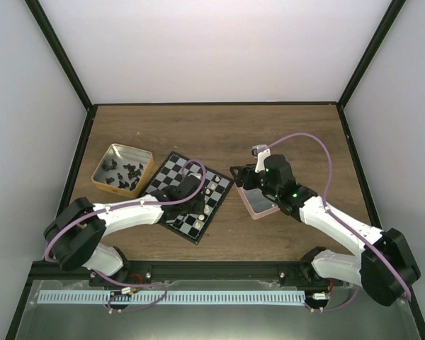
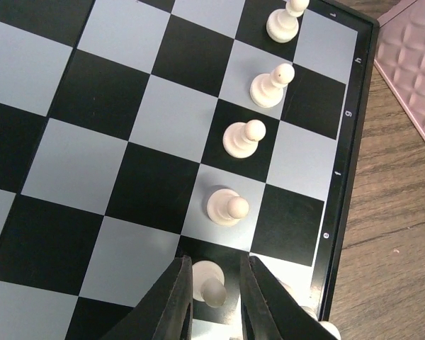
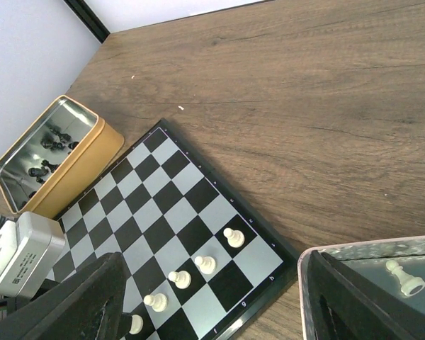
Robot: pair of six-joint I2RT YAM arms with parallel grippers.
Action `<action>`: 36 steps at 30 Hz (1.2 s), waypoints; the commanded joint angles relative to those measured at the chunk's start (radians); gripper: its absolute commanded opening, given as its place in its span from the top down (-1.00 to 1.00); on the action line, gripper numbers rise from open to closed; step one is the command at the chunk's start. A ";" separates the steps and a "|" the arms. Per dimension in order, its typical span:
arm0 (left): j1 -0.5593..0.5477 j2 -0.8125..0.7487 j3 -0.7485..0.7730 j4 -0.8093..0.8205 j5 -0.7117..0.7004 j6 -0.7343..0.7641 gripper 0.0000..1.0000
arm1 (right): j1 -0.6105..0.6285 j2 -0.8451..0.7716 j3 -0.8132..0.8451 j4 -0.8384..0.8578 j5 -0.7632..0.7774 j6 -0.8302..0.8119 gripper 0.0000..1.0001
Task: Set up the chess pieces on the board
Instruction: Place the chess piece on the chessboard, then pick up the chess piece from the storage box.
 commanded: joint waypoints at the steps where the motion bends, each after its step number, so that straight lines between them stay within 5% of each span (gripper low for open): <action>1: -0.005 0.010 0.003 -0.004 0.002 0.002 0.57 | -0.004 -0.002 0.002 0.007 0.019 -0.004 -0.43; 9: -0.003 -0.117 0.053 -0.122 -0.115 -0.066 0.53 | -0.019 -0.038 0.017 -0.071 0.146 0.081 -0.40; 18: -0.001 -0.448 0.051 -0.166 -0.319 -0.085 0.38 | -0.150 0.097 0.038 -0.185 0.113 0.223 -0.04; 25: -0.001 -0.572 -0.008 -0.123 -0.318 -0.041 0.21 | -0.178 0.308 0.125 -0.178 0.070 0.063 0.34; 36: 0.001 -0.572 -0.010 -0.123 -0.279 -0.028 0.07 | -0.177 0.467 0.189 -0.146 0.087 -0.097 0.31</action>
